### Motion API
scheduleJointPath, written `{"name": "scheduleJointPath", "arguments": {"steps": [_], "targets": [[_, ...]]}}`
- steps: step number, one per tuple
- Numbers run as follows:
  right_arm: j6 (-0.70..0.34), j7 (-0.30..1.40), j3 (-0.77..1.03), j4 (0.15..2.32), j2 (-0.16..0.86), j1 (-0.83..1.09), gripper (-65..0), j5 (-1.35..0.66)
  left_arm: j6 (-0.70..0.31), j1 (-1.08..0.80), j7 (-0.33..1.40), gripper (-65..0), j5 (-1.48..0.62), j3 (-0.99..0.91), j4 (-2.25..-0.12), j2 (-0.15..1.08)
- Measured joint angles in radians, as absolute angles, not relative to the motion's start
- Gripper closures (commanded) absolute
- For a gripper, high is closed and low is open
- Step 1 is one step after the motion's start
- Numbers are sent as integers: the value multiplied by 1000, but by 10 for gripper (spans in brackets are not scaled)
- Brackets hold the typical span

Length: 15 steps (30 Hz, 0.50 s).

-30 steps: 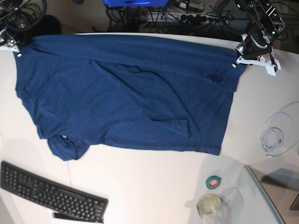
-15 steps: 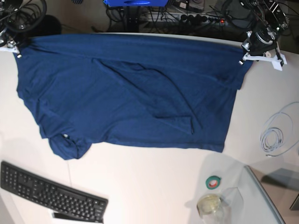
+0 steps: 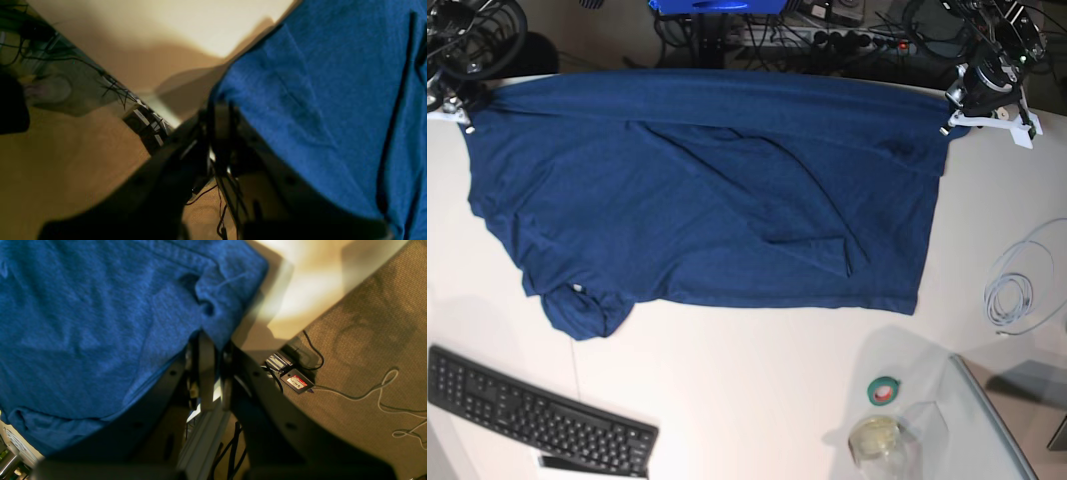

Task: Layout the t-shirt on the table in an organized manner, then fold the t-shirt properly
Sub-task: 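Drag both shoulder corners together away from the hem to straighten the shirt, then release the shoulder corners with both grippers and raise them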

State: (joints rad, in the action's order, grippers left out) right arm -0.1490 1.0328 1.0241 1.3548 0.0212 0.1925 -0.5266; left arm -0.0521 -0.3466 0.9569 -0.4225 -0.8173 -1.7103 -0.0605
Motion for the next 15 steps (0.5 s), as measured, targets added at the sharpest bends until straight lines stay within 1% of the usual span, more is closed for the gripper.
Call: {"name": "scheduleJointPath", "arguments": {"steps": [2,5,6,7,8,10,12,13,14,15], "targets": [[-149,1033,1024,1355,21,193,-77,-527,-52,-347,957,0,-422,-817,-1710,-61],[-149,1032,1028,1361,18,195,-242,-533,-52,-347,957,0,-422,-818,-1713,-60],[-149,1032,1028,1362,18,195,-282,-534,-52,-347,957,-12,-423,-822,-1713,-61],[-149,1032,1029,1364,19,194,-317,-540,-51,-347,957,-107,-422,-824,-1713,-60],[-149,1031,1029,1367,19,193,-332,-539,-51,-349,957,-221,-418,-826,-1713,-60],[-149,1022,1029,1368,19,192,-338,-539,-49,-349,954,-397,-419,-829,-1714,-60],[-149,1021,1029,1368,20,193,-339,-539,-49,-349,953,-553,-420,-830,-1714,-60],[-149,1021,1029,1368,22,193,-339,-538,-49,-348,953,-617,-418,-830,-1714,-60],[-149,1021,1029,1368,23,193,-339,-534,-49,-347,953,-650,-419,-830,-1714,-60],[-149,1021,1034,1368,24,192,-339,-535,-49,-344,953,-650,-419,-830,-1715,-60]]}}
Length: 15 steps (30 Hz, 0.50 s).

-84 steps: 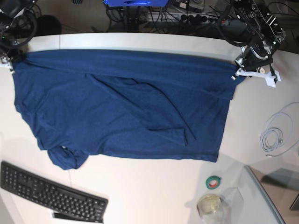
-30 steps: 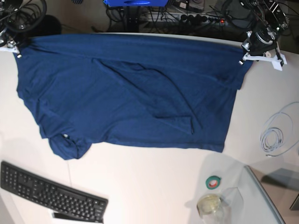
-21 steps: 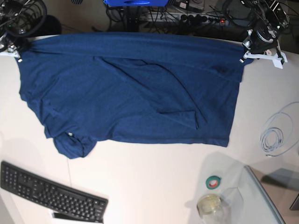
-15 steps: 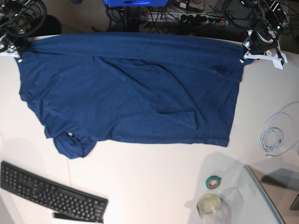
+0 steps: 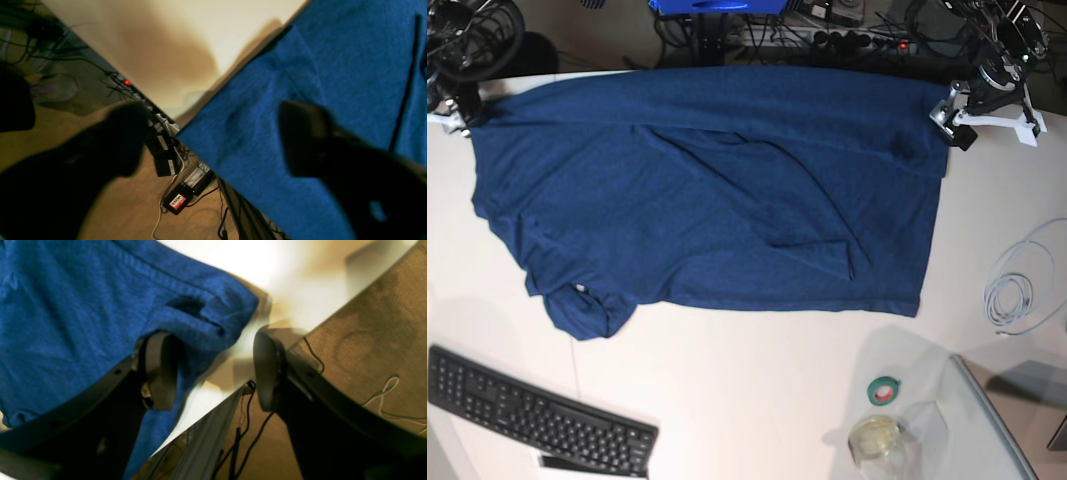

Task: Layout the t-shirt on the table in an organized manner, then fold the t-shirt properly
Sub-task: 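Release the shoulder corners with both grippers and raise them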

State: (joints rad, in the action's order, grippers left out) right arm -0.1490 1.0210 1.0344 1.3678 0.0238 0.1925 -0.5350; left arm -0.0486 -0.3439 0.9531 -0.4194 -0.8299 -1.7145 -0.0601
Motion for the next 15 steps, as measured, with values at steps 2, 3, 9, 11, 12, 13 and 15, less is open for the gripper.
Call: {"name": "scheduleJointPath", "arguments": {"steps": [2,3,9,11,12,13,15], "targets": [[-149,1034,1079,1367,22,187,-341,-529,-49,-344,953,-650,-419,-830,-1721,-60],[-149,1032,1086,1367,24,191,-341,-518,-49,-343,953,-650,-419,-830,-1725,-59],[-146,1055,1067,1367,24,198,-341,-509,-49,-329,957,-601,-419,-830,-1757,-60],[-146,1048,1067,1372,22,200,-341,-512,-49,-327,954,-601,-419,-831,-1794,-58],[-146,1050,1067,1387,19,201,-341,-511,-49,-326,954,-601,-419,-831,-1808,-58],[-146,1049,1067,1413,16,202,-341,-513,-49,-324,957,-601,-420,-834,-1819,-59],[-146,1047,1067,1454,16,210,-341,-527,-52,-321,960,-601,-427,-866,-1831,-63]]}}
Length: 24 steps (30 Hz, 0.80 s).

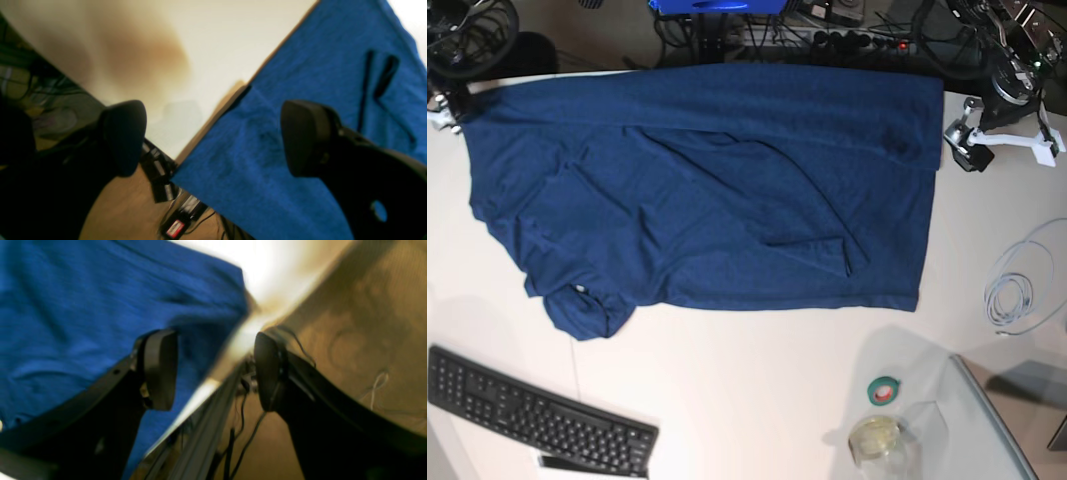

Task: Layout the t-shirt on the table in an organized manner, then fold the t-shirt properly
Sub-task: 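Release the shoulder corners with both grippers and raise them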

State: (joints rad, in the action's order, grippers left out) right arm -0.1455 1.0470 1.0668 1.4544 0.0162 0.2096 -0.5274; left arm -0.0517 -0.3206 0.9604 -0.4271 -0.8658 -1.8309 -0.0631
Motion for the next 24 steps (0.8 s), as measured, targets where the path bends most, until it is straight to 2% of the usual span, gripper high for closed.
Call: {"name": "scheduleJointPath", "arguments": {"steps": [6,11,14,16,17,19,20,21,24], "targets": [[-146,1097,1068,1547,-14,226,-339,-521,-46,-320,961,-601,-424,-896,-1833,-61],[-146,1084,1068,1628,-2,226,-335,-514,-48,-323,960,-599,-421,-915,-1833,-49],[-146,996,1058,1664,12,227,-335,-516,-49,-320,962,-591,-423,-913,-1833,-6],[-147,925,1036,1637,73,203,-335,-519,-50,-315,957,-502,-422,-913,-1833,23],[-146,859,994,1588,121,178,-335,-504,-51,-310,957,-420,-424,-913,-1833,32],[-199,828,854,1463,227,123,-333,-512,-49,-295,958,-221,-419,-915,-1827,43],[-236,802,782,1403,262,85,-333,-525,-51,-287,960,-97,-423,-913,-1827,47],[-267,775,722,1348,283,49,-333,-521,-52,-282,960,0,-433,-909,-1827,49],[-346,761,588,1228,328,-31,-333,-525,-51,-266,961,0,-410,-909,-1827,56]]}}
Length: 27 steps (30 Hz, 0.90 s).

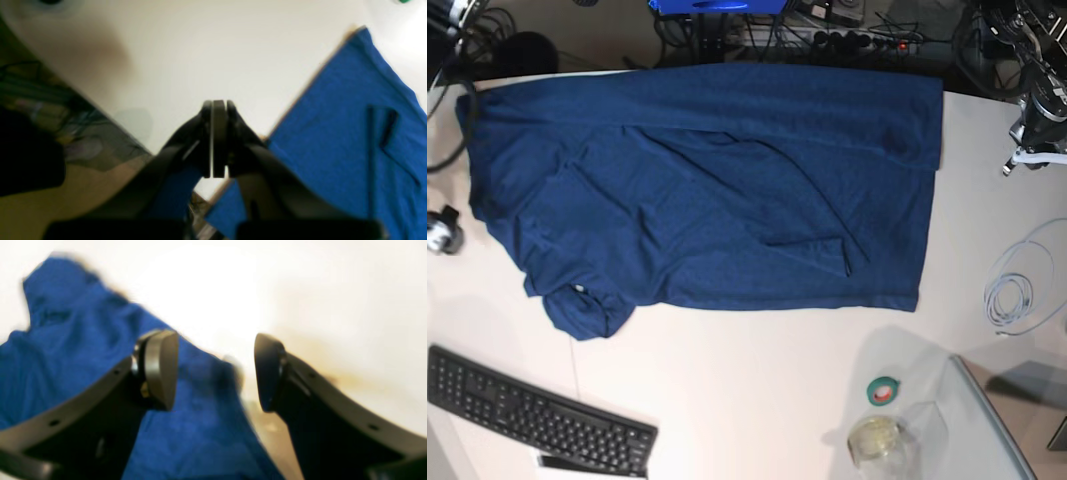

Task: Layout the t-shirt on the table in an organized manner, then fold the t-shirt properly
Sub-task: 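Release the shoulder corners with both grippers and raise them, then move the right gripper to the shirt side edge near the sleeve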

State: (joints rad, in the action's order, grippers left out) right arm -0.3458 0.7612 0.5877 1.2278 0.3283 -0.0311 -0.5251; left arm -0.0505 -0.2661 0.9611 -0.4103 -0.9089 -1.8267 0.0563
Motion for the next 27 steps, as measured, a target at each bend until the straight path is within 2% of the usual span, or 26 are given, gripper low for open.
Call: {"name": "scheduleJointPath", "arguments": {"steps": [3,8,12,27], "targets": [[-395,762,454,1133,375,-112,-341,-512,-52,-271,965,0,-422,-901,-1826,73],[-402,681,238,957,410,-273,-342,-519,-52,-273,991,0,-419,-904,-1821,89],[-405,679,97,803,419,-355,-341,-516,-52,-281,989,0,-421,-909,-1821,97],[-400,614,81,710,422,-339,-321,-515,-52,-279,988,0,-419,-906,-1820,101]]}}
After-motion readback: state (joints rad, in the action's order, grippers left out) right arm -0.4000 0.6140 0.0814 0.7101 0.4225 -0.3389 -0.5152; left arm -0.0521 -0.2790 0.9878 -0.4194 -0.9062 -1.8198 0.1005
